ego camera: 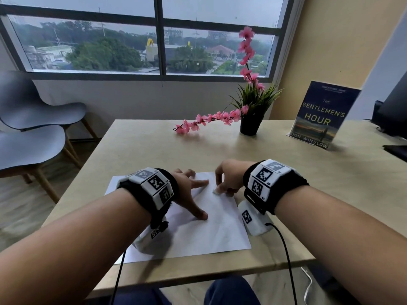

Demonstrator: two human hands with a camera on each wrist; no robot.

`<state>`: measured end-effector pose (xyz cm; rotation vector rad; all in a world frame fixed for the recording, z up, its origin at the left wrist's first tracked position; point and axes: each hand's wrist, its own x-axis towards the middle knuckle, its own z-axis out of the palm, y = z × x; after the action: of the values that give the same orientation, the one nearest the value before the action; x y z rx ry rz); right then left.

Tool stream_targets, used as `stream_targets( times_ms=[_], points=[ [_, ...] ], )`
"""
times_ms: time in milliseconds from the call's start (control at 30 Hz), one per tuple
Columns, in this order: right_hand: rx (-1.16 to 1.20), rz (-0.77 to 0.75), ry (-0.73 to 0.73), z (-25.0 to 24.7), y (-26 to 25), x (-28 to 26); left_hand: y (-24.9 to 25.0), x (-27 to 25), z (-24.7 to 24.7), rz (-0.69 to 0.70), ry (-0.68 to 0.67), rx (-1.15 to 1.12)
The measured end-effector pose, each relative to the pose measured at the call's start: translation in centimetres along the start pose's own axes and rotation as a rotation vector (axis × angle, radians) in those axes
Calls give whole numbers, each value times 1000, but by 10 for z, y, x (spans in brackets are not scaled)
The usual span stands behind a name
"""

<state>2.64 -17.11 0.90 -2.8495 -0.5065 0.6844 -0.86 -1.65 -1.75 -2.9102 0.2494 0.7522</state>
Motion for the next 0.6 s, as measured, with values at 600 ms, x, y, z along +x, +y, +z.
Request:
stream_targets(
  times_ms=[600],
  points=[
    [-65,-86,-24,8,-6,-10,2,-3,-3,-12,-9,0]
  ],
)
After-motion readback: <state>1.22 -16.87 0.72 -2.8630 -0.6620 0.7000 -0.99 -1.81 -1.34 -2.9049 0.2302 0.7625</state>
